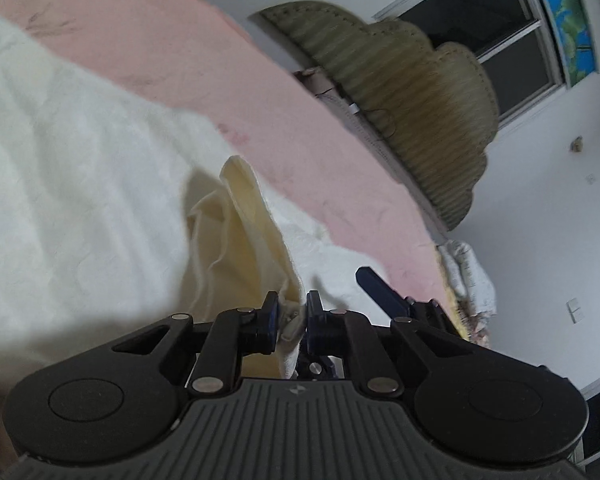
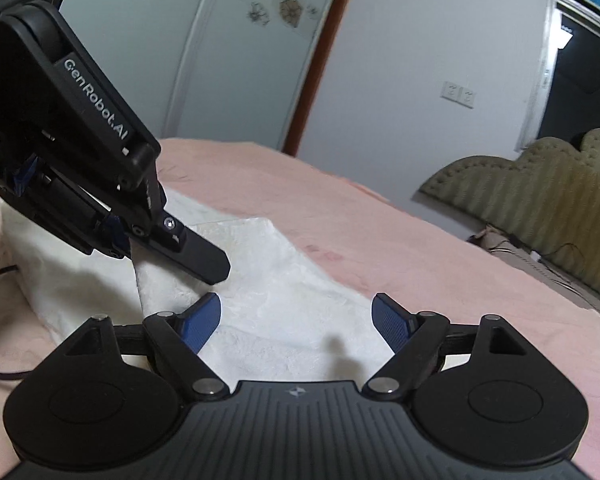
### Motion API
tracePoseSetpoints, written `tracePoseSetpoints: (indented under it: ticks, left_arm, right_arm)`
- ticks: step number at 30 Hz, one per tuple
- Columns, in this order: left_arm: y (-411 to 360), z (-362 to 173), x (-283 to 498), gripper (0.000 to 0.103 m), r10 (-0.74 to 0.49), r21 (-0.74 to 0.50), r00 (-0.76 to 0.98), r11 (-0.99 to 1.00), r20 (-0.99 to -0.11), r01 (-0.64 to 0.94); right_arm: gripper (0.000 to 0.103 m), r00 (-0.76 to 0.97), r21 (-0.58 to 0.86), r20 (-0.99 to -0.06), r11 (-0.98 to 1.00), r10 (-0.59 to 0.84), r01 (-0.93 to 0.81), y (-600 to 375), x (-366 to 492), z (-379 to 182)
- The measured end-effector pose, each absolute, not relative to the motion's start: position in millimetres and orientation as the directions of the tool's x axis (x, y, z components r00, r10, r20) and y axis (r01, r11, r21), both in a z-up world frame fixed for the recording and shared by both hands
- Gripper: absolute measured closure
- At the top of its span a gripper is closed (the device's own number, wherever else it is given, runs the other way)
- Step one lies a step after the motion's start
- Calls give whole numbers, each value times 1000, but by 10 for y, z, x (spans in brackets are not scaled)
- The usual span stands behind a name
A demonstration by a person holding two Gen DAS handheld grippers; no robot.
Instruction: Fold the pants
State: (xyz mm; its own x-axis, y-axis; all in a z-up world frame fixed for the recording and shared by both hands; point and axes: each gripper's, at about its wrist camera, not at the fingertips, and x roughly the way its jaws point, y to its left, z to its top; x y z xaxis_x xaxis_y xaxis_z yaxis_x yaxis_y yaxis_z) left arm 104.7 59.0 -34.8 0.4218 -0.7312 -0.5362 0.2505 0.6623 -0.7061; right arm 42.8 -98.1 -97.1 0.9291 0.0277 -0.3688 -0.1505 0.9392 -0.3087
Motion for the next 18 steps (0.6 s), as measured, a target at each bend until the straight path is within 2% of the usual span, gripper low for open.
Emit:
tracePoseSetpoints:
  ticks: [4, 8, 12, 15, 18]
  left_arm:
    - [636, -647, 1089, 91, -717, -717, 370, 677, -591, 166]
    - [716, -710, 1135, 91, -730, -739, 363, 658, -579, 144]
    - [681, -682, 1097, 90, -709, -705, 379, 687, -595, 178]
    - [613, -642, 1062, 90, -692, -680, 391, 707, -607, 196]
    - [561, -613, 1036, 89, -682, -660, 392, 721, -618, 213]
  right_arm:
    - [20, 895, -311, -444, 933, 27, -183, -956, 482, -1163]
    - [20, 872, -213, -483, 955, 82, -208, -1118, 445, -1084]
    - [20, 875, 21, -463, 989, 139, -146, -1521, 528, -896]
    - [20, 790, 252, -545, 953, 281, -165, -1846, 807, -952]
    - [20, 807, 338, -541, 940, 238, -52, -2094, 916, -1008]
